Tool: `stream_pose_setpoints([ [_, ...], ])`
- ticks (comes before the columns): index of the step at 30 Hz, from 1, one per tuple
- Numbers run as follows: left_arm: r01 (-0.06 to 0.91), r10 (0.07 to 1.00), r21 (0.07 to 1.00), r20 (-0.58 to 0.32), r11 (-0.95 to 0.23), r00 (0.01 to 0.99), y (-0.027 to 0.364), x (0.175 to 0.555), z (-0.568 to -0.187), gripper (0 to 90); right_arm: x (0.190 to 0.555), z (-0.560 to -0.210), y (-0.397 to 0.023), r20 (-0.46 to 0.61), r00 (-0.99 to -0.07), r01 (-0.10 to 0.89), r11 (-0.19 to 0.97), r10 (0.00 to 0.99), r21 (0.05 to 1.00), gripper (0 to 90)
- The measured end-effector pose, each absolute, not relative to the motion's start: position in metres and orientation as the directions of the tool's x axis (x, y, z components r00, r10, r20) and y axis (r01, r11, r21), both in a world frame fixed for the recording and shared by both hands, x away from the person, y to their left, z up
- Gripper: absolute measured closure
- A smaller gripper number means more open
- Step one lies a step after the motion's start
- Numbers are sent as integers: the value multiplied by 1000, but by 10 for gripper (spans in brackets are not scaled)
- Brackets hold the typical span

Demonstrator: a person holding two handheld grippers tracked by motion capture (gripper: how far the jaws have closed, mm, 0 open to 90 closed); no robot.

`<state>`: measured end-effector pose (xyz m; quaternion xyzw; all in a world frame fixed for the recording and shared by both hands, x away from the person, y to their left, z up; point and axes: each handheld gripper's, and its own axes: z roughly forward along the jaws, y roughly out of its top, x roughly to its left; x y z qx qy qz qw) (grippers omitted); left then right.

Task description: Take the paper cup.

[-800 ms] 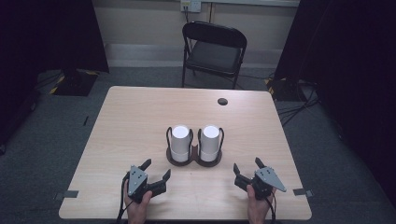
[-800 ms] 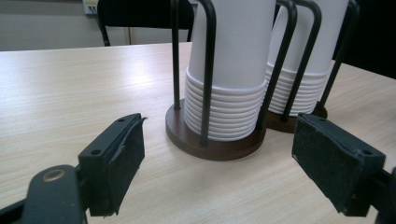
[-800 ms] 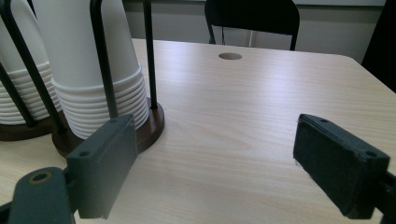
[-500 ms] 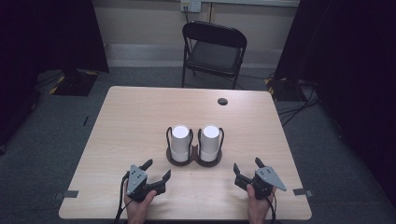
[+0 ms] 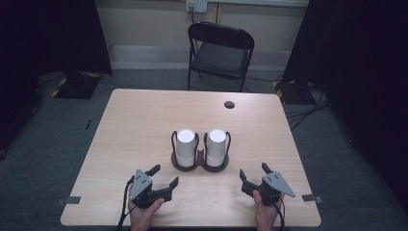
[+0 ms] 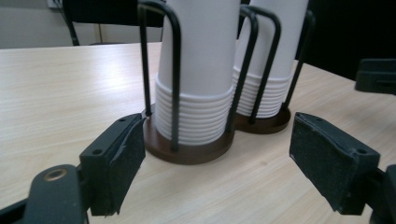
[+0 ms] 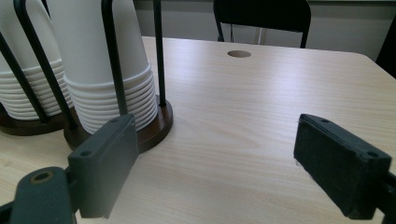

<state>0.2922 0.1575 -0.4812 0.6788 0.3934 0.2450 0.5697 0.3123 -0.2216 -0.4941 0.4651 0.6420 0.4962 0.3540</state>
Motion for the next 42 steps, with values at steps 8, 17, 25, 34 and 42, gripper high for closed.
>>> stream_pose_setpoints([
  [8,255,777,965,-115,-60,619,144,295,-475,220,312,-494,-222,9,-325,240,73,946,968,133],
  [17,198,740,977,-71,-85,668,133,294,-463,259,312,-494,-222,8,-324,246,76,946,966,134],
  [25,171,702,980,-54,-98,710,120,299,-449,259,313,-494,-221,6,-331,250,81,944,965,135],
  [34,169,651,979,-54,-116,757,110,311,-438,231,312,-494,-221,6,-332,245,80,943,966,136],
  [42,139,635,978,-9,-155,772,97,322,-426,256,312,-494,-222,16,-333,244,70,943,967,136],
])
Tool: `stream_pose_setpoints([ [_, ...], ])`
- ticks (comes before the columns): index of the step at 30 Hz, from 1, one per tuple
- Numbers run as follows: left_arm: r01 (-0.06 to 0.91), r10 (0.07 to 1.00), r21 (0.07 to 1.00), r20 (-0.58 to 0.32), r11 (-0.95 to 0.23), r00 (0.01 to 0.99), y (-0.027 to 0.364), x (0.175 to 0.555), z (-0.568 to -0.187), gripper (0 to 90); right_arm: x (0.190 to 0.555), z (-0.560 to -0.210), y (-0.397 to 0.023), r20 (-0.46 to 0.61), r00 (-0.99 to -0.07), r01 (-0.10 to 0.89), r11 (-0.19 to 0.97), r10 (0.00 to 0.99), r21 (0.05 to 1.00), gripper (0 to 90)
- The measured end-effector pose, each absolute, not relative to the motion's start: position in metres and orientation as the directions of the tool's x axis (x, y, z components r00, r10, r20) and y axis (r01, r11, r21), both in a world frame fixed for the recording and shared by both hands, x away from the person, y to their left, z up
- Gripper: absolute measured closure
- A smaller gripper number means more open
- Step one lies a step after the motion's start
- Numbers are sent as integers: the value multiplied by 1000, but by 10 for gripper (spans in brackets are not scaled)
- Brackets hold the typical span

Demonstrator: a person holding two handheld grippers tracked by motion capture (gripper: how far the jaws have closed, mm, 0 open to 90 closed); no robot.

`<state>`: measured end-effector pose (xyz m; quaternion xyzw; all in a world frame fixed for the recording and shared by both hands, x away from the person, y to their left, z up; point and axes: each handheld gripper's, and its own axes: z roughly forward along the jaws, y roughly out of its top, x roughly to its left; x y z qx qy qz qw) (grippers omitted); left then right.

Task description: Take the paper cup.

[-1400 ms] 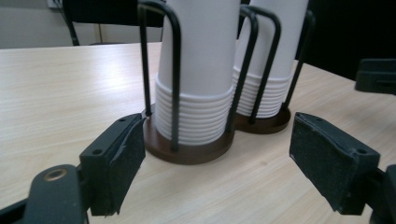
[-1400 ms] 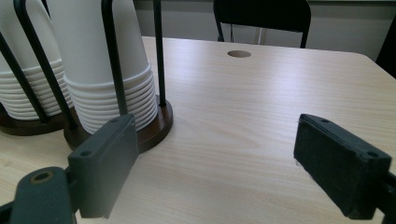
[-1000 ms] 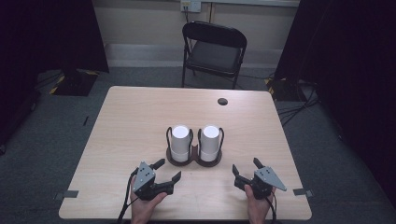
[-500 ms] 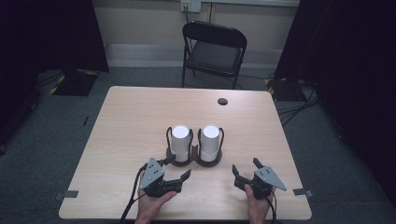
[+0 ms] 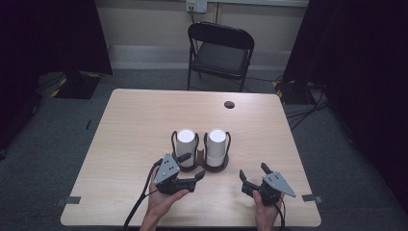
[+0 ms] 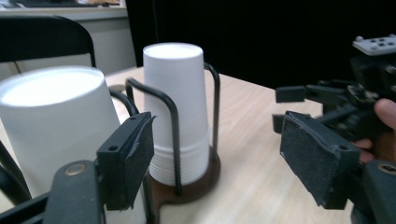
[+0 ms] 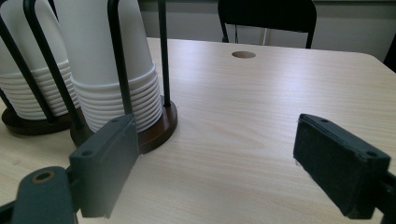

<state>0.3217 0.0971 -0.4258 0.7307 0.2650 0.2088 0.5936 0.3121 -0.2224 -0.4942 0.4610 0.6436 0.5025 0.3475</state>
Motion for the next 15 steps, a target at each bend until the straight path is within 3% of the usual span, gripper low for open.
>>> stream_pose_setpoints([
  [5,134,614,980,-17,-146,789,92,331,-417,290,312,-494,-222,7,-342,240,80,940,967,134],
  [15,121,615,979,4,-163,788,81,350,-405,272,312,-494,-222,9,-349,245,82,937,966,135],
])
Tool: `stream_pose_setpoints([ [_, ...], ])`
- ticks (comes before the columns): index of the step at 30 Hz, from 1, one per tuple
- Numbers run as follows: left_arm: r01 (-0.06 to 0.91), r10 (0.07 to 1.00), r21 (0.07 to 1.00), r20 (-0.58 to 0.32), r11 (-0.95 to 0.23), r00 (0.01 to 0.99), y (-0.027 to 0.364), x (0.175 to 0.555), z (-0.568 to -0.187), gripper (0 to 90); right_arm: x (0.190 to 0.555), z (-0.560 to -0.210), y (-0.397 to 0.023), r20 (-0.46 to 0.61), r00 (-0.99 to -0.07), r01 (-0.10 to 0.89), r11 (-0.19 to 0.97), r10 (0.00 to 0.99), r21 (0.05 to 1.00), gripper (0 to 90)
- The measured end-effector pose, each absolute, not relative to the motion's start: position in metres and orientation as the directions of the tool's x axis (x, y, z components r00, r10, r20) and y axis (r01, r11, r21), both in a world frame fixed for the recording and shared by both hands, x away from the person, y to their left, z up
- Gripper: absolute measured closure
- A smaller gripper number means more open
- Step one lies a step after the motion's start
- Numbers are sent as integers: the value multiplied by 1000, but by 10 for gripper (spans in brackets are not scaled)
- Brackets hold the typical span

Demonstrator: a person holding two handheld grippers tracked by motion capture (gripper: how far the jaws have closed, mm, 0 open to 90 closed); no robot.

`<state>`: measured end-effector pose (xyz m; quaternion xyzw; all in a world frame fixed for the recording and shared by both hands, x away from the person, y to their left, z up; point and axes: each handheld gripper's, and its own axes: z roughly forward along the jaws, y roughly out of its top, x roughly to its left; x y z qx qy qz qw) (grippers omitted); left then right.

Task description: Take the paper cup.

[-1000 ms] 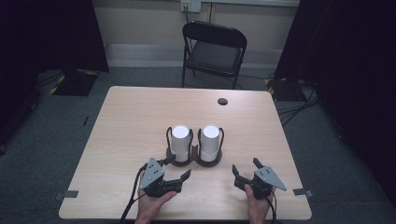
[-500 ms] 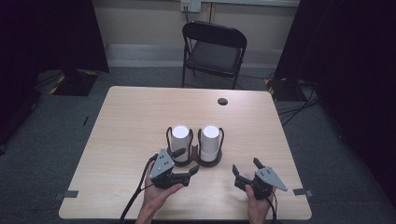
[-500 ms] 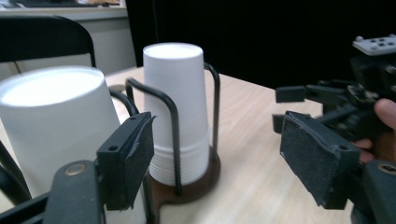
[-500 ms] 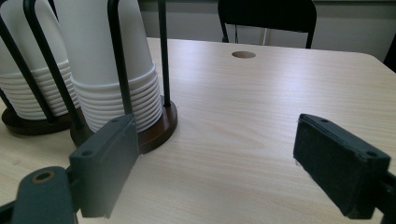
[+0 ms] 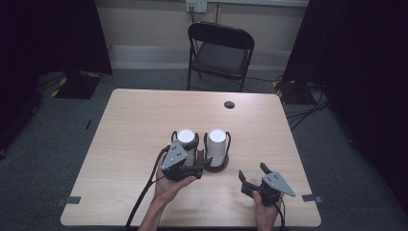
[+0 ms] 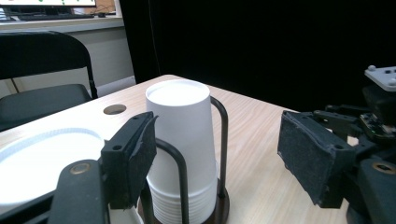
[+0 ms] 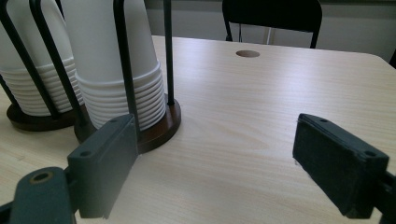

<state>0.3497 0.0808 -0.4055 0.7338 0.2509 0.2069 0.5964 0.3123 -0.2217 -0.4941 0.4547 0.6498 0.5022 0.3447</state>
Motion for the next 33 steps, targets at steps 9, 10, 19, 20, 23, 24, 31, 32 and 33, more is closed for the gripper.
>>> stream_pose_setpoints([
  [9,139,616,978,-15,-154,787,69,368,-399,240,312,-494,-222,14,-342,244,75,940,967,133],
  [10,140,617,978,-16,-153,787,68,369,-398,237,312,-494,-222,14,-342,244,74,940,967,133],
  [19,149,624,974,-8,-173,782,56,383,-391,252,312,-494,-223,14,-345,244,75,938,967,135],
  [20,149,621,973,-10,-174,784,55,386,-390,246,312,-494,-222,15,-345,243,74,939,967,135],
  [23,157,615,971,-14,-179,789,49,392,-389,244,312,-494,-222,12,-346,245,78,938,966,136],
  [24,157,614,969,-7,-191,789,46,393,-388,240,312,-494,-222,12,-347,244,78,938,967,136],
  [31,169,623,961,5,-219,782,36,405,-390,216,312,-494,-223,12,-349,244,79,937,967,137],
  [32,172,626,960,5,-222,780,36,407,-390,216,312,-494,-223,12,-350,243,78,937,967,137],
  [33,172,626,960,5,-222,780,36,407,-390,216,312,-494,-223,12,-350,243,78,937,967,137],
])
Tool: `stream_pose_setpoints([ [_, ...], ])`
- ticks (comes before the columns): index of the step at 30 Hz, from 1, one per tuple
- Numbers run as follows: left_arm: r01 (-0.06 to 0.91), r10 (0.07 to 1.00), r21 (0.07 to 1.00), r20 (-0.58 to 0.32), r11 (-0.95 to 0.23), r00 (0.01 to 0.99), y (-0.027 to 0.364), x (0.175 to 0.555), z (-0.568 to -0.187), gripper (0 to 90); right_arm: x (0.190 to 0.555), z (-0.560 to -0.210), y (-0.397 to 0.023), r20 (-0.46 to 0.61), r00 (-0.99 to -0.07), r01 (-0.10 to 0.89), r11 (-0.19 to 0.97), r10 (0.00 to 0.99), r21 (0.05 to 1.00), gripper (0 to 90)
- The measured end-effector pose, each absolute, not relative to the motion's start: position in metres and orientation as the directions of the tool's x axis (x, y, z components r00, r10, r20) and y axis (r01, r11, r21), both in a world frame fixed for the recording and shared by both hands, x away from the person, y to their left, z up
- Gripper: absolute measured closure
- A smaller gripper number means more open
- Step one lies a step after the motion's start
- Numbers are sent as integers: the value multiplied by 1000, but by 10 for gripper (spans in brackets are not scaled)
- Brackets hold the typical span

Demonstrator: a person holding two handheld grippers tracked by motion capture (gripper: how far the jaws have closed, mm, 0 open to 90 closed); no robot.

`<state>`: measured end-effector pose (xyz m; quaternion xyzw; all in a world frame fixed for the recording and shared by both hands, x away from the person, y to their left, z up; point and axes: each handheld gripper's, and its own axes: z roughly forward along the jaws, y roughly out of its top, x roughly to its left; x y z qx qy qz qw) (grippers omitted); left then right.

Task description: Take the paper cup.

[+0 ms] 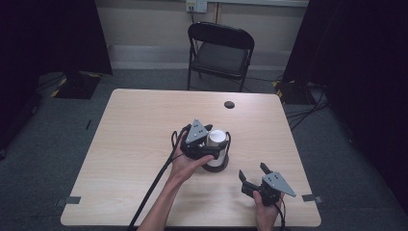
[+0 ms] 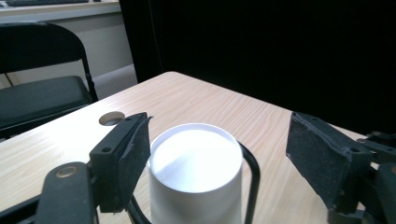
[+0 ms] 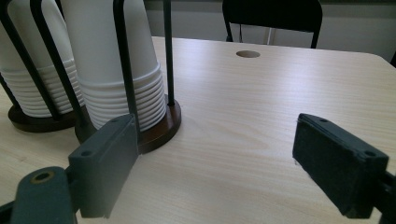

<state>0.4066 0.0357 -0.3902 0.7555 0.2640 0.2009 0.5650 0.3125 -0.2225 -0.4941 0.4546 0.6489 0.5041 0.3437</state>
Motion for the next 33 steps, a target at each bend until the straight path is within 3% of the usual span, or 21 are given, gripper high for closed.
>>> stream_pose_setpoints([
  [33,188,642,932,60,-311,765,22,425,-407,337,311,-494,-224,22,-350,236,65,936,970,138],
])
